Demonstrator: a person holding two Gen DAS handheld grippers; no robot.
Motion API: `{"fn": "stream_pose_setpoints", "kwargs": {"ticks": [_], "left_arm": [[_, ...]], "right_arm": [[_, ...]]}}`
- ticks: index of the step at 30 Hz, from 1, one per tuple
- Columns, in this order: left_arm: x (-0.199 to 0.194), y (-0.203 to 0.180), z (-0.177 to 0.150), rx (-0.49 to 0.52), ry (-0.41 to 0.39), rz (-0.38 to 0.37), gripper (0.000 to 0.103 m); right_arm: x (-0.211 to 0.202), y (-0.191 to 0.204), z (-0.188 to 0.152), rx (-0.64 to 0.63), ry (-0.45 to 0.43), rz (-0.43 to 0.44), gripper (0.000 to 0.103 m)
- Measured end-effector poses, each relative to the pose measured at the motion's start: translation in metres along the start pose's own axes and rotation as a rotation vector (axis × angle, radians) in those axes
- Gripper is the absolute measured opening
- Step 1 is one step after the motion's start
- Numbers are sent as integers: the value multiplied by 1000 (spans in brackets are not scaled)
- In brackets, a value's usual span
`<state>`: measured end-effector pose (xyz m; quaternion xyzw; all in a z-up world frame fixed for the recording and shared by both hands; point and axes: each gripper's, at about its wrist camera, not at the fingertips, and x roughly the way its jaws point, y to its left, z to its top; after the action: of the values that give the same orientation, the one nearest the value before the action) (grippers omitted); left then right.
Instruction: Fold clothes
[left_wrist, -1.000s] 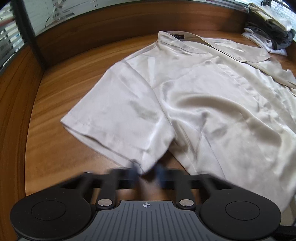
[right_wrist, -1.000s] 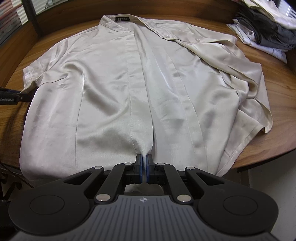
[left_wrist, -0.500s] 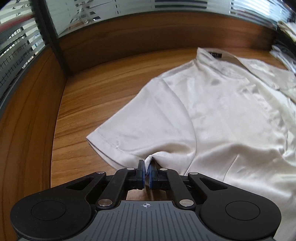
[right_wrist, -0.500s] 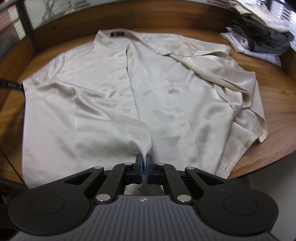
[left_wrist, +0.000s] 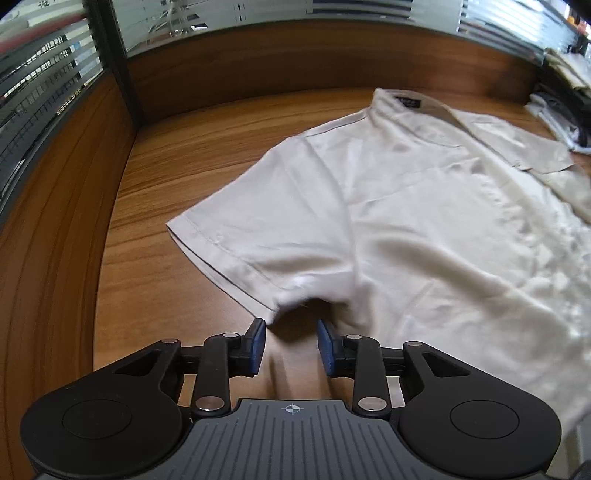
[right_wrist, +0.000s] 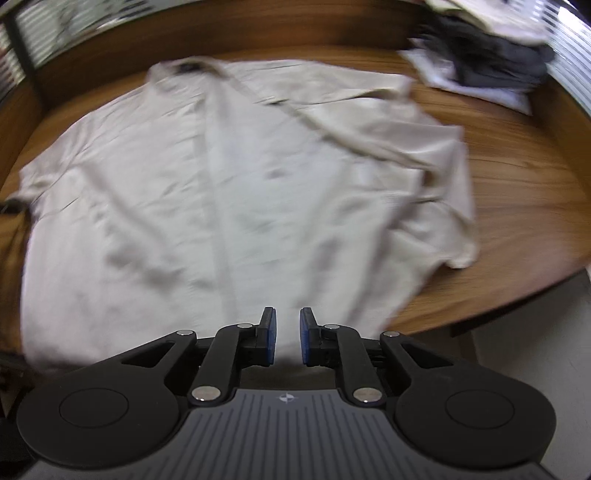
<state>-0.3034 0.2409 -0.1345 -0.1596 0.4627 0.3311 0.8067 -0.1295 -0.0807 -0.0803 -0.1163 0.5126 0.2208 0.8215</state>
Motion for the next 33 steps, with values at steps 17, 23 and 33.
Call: {"fn": "stream_pose_setpoints", "kwargs": {"ticks": [17,23,33], "left_arm": [[-35,-97,-18,-81,64,17,41],[-28,-118,-19,-93,99,19,41],[2,-143,-19,-7,167,-41,41]], "right_arm": [[82,-162,75,42,6,-105,35],[86,-168,77,-4,8,-80,0],[3,-210,17,85,-12,-124,0]]}}
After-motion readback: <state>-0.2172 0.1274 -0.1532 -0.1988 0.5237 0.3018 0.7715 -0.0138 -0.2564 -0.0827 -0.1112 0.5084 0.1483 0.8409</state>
